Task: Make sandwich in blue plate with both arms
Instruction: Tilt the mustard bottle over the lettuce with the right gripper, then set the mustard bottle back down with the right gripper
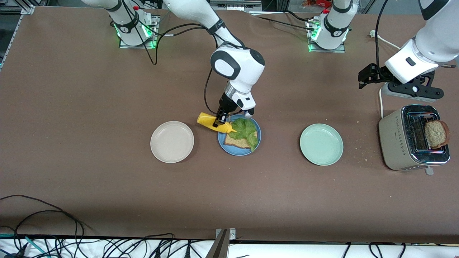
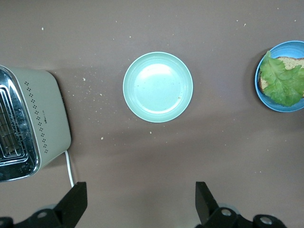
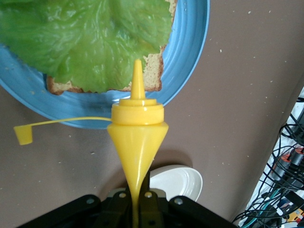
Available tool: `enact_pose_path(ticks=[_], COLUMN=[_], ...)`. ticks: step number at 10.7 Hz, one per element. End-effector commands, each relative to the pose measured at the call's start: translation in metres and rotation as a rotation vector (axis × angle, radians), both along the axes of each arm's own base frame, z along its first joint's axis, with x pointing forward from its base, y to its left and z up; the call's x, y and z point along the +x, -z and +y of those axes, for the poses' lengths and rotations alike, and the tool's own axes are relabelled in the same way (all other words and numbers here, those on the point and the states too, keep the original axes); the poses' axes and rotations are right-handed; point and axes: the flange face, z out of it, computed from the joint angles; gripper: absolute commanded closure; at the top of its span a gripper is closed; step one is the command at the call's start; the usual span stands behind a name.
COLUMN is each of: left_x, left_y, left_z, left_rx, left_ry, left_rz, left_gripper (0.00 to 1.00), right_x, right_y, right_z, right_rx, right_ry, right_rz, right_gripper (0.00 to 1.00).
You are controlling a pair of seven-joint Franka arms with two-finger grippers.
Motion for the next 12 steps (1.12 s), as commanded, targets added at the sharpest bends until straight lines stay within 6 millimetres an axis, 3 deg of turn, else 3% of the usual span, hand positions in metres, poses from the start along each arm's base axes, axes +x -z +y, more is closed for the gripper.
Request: enact_pose_path(ticks=[1, 3, 4, 5, 7, 8, 10, 12], left_x=[0.002, 0.008, 0.009, 0.01, 0.015, 0.023, 0.055, 0.073], left_y=[-0.006, -0.005, -0.004, -0.005, 0.006, 0.02, 0.039, 0.06], left_z=[-0.001, 0.004, 0.016, 0.017, 0.019, 0.026, 0.086, 0.14], left_rx=[-0.019, -0.021, -0.022, -0.023, -0.022, -0.013, -0.024, -0.042], left_ry=[0.002, -0.001, -0.024, -0.025, -0.027, -0.037, -0.134, -0.194], left_rz=[0.003, 0.003, 0.005, 0.003, 0.023, 0.038, 0.054, 0.074], left_gripper=[0.0, 0.0, 0.0, 0.0, 0.0, 0.0, 0.0, 0.0], right_x=[0.017, 0.048, 0.067, 0.077, 0.1, 0.111, 0.134, 0.146], right_y=[-0.047, -0.111, -0.151, -0.178, -0.225, -0.246, -0.268, -0.256], right_z=[-0.013, -0.046, -0.074, -0.099, -0.158, -0.198, -0.296, -0.392], right_rx=[0.035, 0.18, 0.245, 0.291, 0.376, 0.444, 0.627, 0.814], right_ry=[0.021, 0.07, 0.082, 0.101, 0.076, 0.081, 0.069, -0.022], right_rz=[-0.026, 0.071, 0.12, 0.172, 0.278, 0.332, 0.432, 0.513], right_gripper=[1.0, 1.0, 1.0, 1.0, 1.0, 1.0, 1.0, 1.0])
